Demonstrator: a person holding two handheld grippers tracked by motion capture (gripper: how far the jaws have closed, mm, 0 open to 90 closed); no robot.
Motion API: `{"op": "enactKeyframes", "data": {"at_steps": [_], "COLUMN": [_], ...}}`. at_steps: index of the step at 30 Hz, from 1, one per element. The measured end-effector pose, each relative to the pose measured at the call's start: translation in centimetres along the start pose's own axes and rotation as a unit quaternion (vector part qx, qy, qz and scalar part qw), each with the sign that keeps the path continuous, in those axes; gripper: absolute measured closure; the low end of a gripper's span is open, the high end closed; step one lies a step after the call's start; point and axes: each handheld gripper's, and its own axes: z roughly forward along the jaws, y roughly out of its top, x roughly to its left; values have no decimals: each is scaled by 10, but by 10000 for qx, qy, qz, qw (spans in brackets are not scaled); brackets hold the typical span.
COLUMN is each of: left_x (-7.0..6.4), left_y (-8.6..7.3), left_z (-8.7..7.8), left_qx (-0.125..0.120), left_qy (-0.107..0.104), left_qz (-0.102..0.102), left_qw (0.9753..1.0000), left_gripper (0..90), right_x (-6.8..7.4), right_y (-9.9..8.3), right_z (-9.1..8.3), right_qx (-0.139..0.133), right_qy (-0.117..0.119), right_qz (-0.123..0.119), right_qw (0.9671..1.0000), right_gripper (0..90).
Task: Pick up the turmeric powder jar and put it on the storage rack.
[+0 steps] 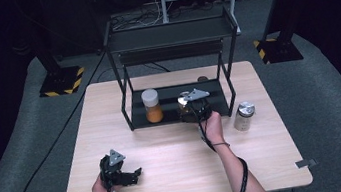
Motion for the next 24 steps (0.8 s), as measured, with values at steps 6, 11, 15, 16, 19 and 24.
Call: {"op": "enactKeyframes", "data": {"at_steps": [6, 11, 15, 16, 19, 24], "left_x": [0, 0, 0, 0, 0, 0], "left_y": [0, 0, 0, 0, 0, 0], "left_z": [0, 0, 0, 0, 0, 0], "left_qx": [1, -2, -4, -5, -4, -5], "left_qy": [-5, -4, 1, 1, -1, 7], "left_qz": [7, 8, 10, 7, 7, 9], "left_qw": [10000, 10000, 10000, 10000, 10000, 10000], "left_gripper": [1, 2, 4, 4, 4, 4], "right_x": [0, 0, 0, 0, 0, -1], "right_y": [-2, -2, -3, -3, -3, 0], "right_z": [3, 6, 8, 9, 11, 13], "right_qx": [16, 12, 27, 37, 37, 38], "right_qy": [7, 10, 30, 40, 66, 61], "right_qz": [20, 26, 52, 63, 113, 140], "right_qw": [10000, 10000, 10000, 10000, 9999, 9999], "right_gripper": [301, 301, 301, 301, 301, 301]}}
